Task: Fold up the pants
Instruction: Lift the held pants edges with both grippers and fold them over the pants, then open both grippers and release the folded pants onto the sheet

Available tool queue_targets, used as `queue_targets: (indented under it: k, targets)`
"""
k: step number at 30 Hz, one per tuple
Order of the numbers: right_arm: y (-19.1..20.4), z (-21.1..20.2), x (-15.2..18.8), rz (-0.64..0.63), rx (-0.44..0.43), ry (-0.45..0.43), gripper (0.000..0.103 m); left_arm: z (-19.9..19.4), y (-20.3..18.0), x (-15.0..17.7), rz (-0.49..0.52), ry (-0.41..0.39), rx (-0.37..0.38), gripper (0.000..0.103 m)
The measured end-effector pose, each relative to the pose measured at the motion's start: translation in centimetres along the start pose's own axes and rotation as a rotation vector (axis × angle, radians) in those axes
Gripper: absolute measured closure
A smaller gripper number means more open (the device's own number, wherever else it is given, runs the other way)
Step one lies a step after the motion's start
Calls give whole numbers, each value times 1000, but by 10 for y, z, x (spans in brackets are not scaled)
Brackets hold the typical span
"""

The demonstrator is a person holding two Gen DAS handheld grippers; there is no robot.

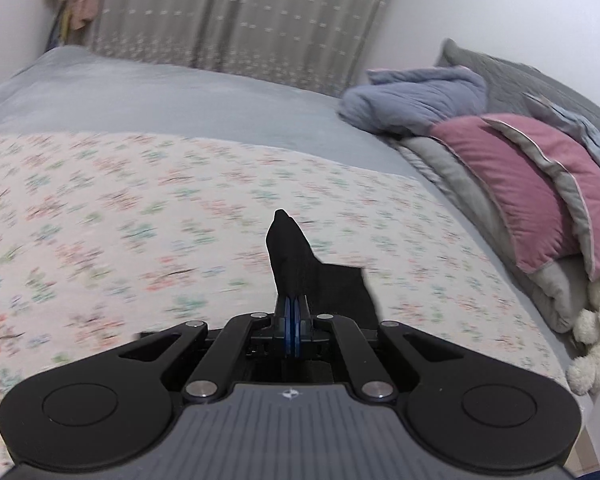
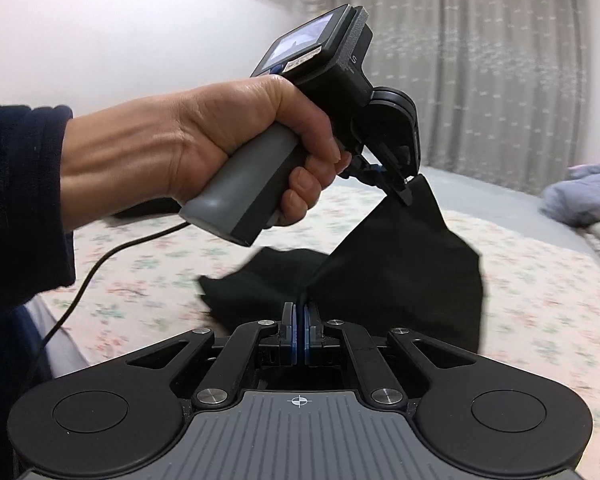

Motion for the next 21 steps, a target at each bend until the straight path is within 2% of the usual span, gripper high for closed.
queue_targets:
  k: [6, 8, 10, 15, 18, 21]
  targets:
    - [44, 39, -7, -20, -59, 63, 99, 0, 63, 16, -79, -23, 7, 81]
    - [54, 49, -8, -26, -72, 79, 99, 5, 76, 16, -98, 2, -17, 81]
    - [60, 56, -7, -32, -85, 92, 99, -2, 88, 15, -110, -6, -16, 81]
    - [71, 59, -2, -66, -126, 128, 99, -5, 111, 26, -140, 27, -56, 81]
    - [74, 63, 7, -84, -143, 172, 99, 7, 109, 41, -66, 78, -123, 80]
    - [75, 65, 14, -93, -144, 186, 99, 10, 108, 45, -87, 78, -135, 80]
Point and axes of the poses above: each gripper's, at about its wrist camera, not at the fingertips, and z roughly the way its jaws point, y to its left, x to its underside, the point moved 1 cm from there along z, roughly the way its jaws point, and after that the axes turned 4 degrees about -y, right-handed, at the moved point
